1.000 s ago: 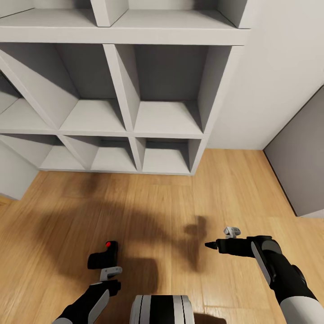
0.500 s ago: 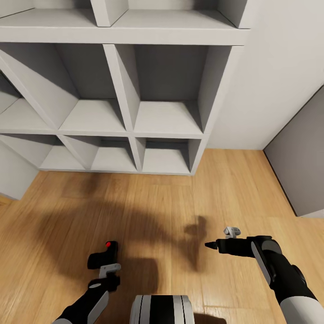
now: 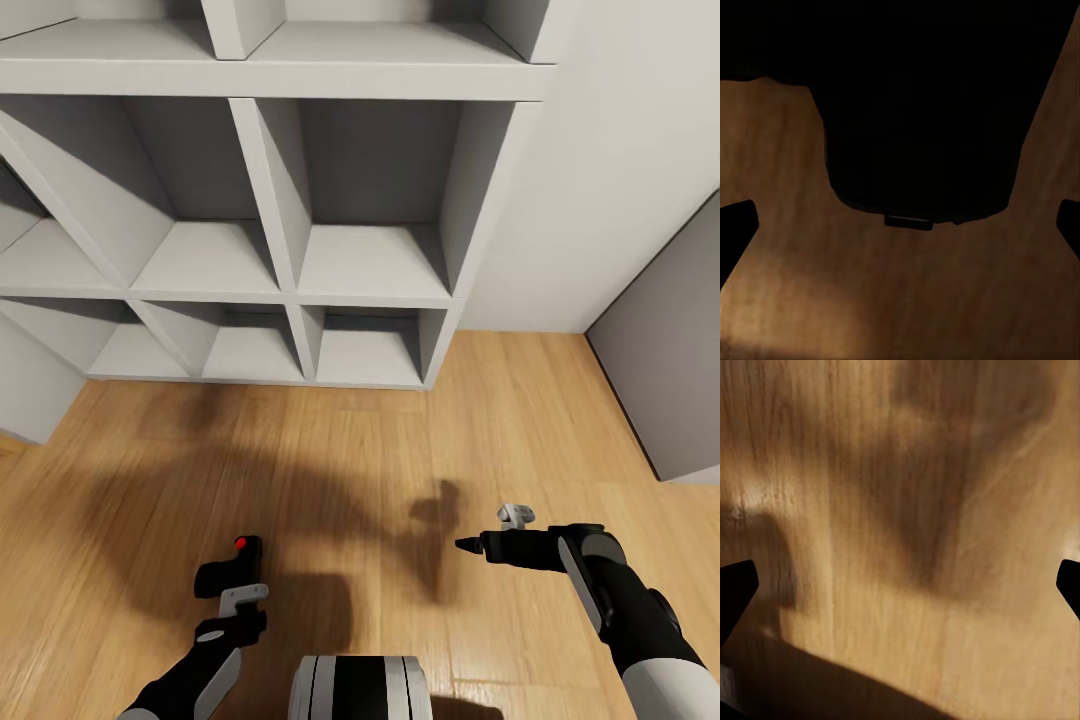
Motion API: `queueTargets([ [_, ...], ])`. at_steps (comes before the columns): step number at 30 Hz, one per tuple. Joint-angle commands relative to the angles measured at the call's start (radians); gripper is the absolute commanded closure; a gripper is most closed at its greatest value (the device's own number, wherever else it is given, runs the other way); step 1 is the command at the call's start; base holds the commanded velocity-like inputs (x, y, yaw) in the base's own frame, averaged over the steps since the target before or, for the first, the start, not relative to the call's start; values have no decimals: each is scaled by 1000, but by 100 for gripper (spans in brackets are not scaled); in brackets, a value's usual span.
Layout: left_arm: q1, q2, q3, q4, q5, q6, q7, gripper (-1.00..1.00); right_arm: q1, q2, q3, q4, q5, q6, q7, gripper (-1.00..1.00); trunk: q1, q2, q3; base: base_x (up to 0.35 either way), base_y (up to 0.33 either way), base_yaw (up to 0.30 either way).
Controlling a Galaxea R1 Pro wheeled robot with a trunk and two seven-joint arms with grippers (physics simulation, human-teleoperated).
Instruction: Attach the digital camera to the camera tripod in the bedroom.
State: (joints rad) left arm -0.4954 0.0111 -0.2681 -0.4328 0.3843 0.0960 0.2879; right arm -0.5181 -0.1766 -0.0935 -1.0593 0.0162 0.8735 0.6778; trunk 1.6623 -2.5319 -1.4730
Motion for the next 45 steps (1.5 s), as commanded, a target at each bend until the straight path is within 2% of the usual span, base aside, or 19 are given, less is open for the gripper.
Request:
queueTargets([
  [1,0,1,-8,-2,6,5,8,-100,0,0,-2,-1,2,6,5,-100,0,0,-1,0,0,0],
  [6,0,0,-8,-1,5,-3,8,-100,0,0,-2,-1,2,5,5,-100,0,0,-1,0,0,0],
  [12,0,0,-9,13,6,-75,7,-100,0,1,-2,10,3,5,6,-100,0,0,-1,0,0,0],
  [18,0,0,-12,29,6,-105,6,-100,0,1,-2,14,5,5,6,-100,0,0,-1,0,0,0],
  [19,0,0,-33,33,0,-110,6,-100,0,1,-2,14,5,5,6,-100,0,0,-1,0,0,0],
  [22,0,0,-56,36,-8,-113,6,-100,0,1,-2,15,5,5,6,-100,0,0,-1,0,0,0],
  [27,0,-1,-70,37,-12,-114,7,-100,0,2,-2,15,5,5,5,-100,0,0,-1,0,0,0],
  [45,0,0,-75,38,-13,-116,7,-100,0,2,-1,15,5,5,5,-100,0,0,-1,73,0,0],
])
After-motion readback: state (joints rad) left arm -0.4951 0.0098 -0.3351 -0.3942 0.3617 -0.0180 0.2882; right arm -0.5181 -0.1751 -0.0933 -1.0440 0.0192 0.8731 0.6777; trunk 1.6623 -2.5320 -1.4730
